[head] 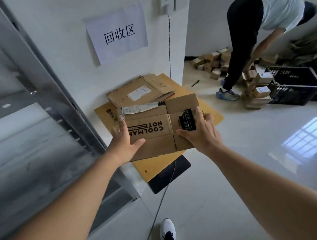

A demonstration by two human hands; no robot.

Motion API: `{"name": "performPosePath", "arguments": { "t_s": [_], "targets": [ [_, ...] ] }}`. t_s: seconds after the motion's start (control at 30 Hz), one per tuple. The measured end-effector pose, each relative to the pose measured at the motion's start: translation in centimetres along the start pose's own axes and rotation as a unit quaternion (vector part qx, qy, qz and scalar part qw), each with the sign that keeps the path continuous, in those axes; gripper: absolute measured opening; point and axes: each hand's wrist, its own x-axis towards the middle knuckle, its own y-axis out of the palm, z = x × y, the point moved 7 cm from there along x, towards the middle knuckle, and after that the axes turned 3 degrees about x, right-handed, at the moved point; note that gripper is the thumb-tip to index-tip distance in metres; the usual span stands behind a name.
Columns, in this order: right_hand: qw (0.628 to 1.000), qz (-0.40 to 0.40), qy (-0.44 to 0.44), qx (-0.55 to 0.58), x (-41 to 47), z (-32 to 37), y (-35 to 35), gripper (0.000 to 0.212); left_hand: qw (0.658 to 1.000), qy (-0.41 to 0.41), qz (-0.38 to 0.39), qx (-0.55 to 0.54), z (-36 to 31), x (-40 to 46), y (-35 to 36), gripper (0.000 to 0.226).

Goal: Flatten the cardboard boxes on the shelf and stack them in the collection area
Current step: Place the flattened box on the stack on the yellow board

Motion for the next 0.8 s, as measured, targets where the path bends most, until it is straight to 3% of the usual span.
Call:
{"name": "performPosePath", "arguments": {
  "t_s": [0.33, 0.8],
  "targets": [
    [0.998, 0.054, 0.007, -0.032, 15.2, 1.1, 2.0, 0.113, 0.998, -0.058, 0.020, -0.021, -1.8, 13.8, -0.5, 0.107],
    [0.974, 0.200, -0.089, -0.050, 39.6, 3.0, 12.8, 0.103, 0.971, -0.219, -0.084, -0.048, -1.8, 29.5, 1.4, 0.078]
  ]
}}
